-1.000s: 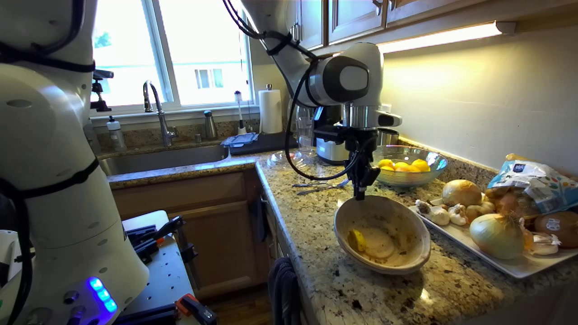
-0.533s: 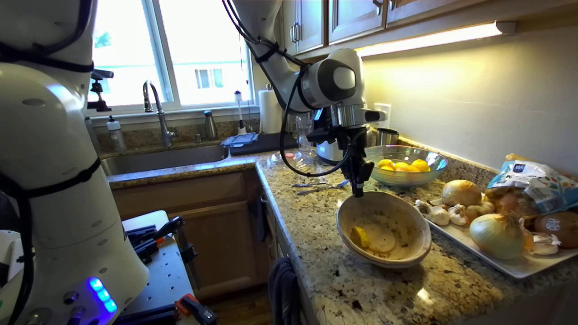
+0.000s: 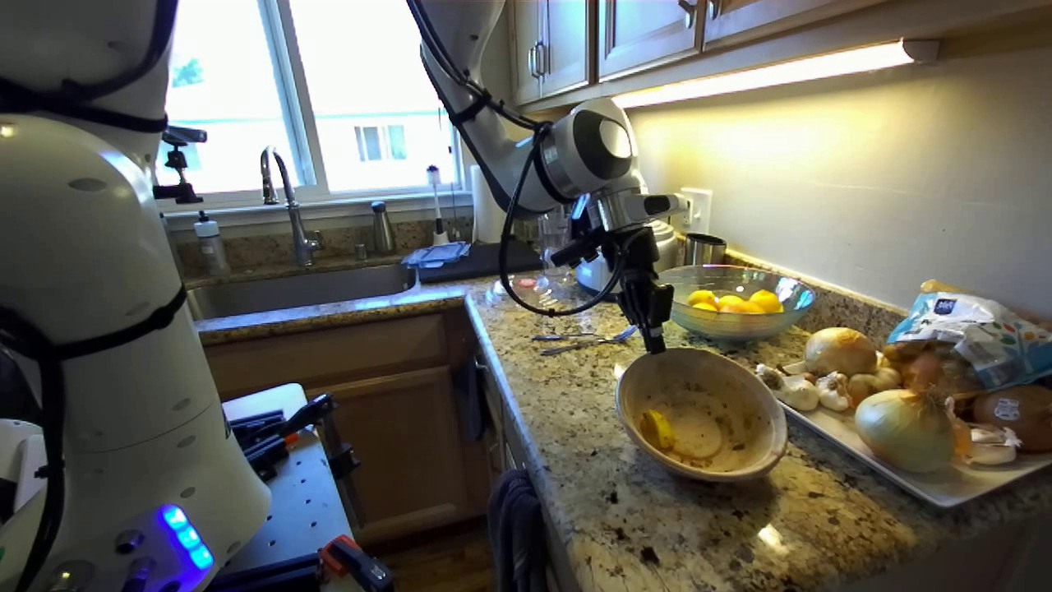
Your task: Pick up the folks from the bowls and put them on the countertop. Separate the bowls and place the top bowl on the countertop.
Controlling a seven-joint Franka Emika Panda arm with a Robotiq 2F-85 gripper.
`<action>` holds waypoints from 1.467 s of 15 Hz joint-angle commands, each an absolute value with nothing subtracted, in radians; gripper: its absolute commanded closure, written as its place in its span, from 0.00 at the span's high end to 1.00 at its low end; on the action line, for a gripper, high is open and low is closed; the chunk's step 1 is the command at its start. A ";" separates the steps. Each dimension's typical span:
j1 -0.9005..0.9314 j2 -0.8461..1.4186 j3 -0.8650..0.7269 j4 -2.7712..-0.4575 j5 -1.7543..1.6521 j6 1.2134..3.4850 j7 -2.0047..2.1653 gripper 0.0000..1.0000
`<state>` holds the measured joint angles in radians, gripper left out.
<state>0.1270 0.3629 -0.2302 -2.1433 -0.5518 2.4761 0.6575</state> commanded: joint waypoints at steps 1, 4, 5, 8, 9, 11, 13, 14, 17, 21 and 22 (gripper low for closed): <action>0.142 0.294 -0.250 -2.202 -0.626 2.489 0.753 0.08; 0.132 0.261 -0.252 -2.207 -0.671 2.490 0.810 0.08; 0.131 0.250 -0.255 -2.207 -0.694 2.489 0.836 0.07; 0.122 0.199 -0.254 -2.209 -0.777 2.485 0.912 0.08; 0.118 0.182 -0.250 -2.209 -0.808 2.481 0.938 0.08; 0.108 0.146 -0.237 -2.208 -0.881 2.472 0.993 0.08; 0.098 0.115 -0.217 -2.208 -0.949 2.462 1.037 0.08; 0.093 0.102 -0.205 -2.207 -0.979 2.458 1.054 0.07; 0.075 0.080 -0.164 -2.214 -0.997 2.461 1.061 0.07; 0.041 0.093 -0.120 -2.238 -0.883 2.485 1.005 0.33; 0.033 0.102 -0.115 -2.241 -0.848 2.491 1.006 0.34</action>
<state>0.0737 0.1279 -0.1461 -2.1879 -0.9143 2.4711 1.0212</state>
